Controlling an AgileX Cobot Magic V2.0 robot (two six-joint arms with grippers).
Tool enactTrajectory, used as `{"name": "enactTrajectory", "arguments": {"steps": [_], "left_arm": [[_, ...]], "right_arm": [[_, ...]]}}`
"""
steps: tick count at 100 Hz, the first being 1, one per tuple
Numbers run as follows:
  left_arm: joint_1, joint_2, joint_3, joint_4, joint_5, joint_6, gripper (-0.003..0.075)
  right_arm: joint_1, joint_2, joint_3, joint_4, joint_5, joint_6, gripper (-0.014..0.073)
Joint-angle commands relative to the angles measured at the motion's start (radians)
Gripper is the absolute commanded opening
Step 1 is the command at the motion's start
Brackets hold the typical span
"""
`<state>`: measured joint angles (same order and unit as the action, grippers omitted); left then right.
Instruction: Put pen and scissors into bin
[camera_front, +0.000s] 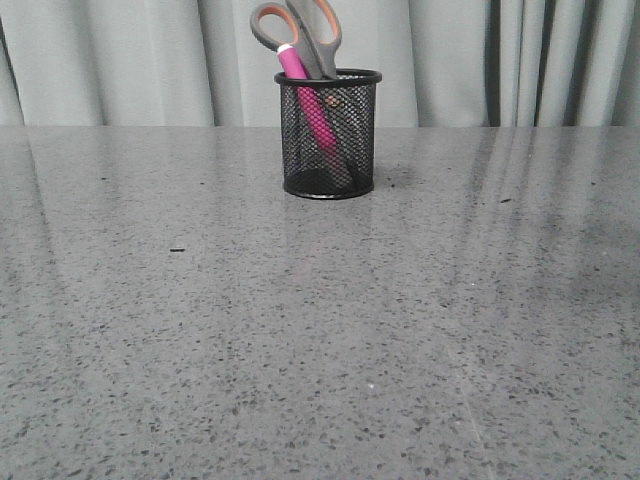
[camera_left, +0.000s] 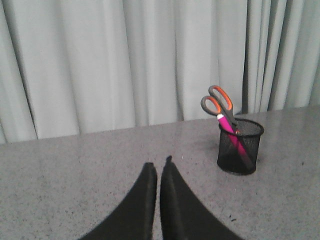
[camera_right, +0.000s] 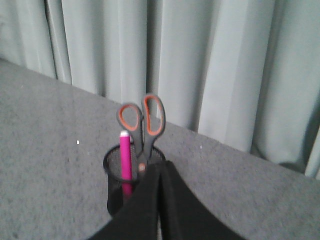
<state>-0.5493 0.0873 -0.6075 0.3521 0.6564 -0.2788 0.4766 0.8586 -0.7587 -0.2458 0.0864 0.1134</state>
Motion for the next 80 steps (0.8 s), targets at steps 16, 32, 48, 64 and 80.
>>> {"name": "enactTrajectory", "arguments": {"steps": [16, 32, 48, 64, 80], "left_arm": [[0.004, 0.011, 0.115, 0.011, -0.205, -0.013, -0.0020], [0.004, 0.011, 0.169, 0.011, -0.363, -0.013, -0.0020], [0.004, 0.011, 0.174, 0.011, -0.379, -0.013, -0.0020], [0.004, 0.011, 0.174, 0.011, -0.379, -0.013, -0.0020], [0.004, 0.011, 0.174, 0.011, -0.379, -0.013, -0.0020]], "right_arm": [[-0.001, -0.323, 0.334, -0.167, -0.165, -0.008, -0.0066], [-0.001, -0.459, 0.441, -0.192, -0.178, -0.008, -0.0066], [-0.001, -0.512, 0.455, -0.192, -0.178, -0.008, -0.0066], [-0.001, -0.513, 0.455, -0.192, -0.180, -0.008, -0.0066], [-0.001, -0.513, 0.455, -0.192, -0.180, -0.008, -0.0066]]}}
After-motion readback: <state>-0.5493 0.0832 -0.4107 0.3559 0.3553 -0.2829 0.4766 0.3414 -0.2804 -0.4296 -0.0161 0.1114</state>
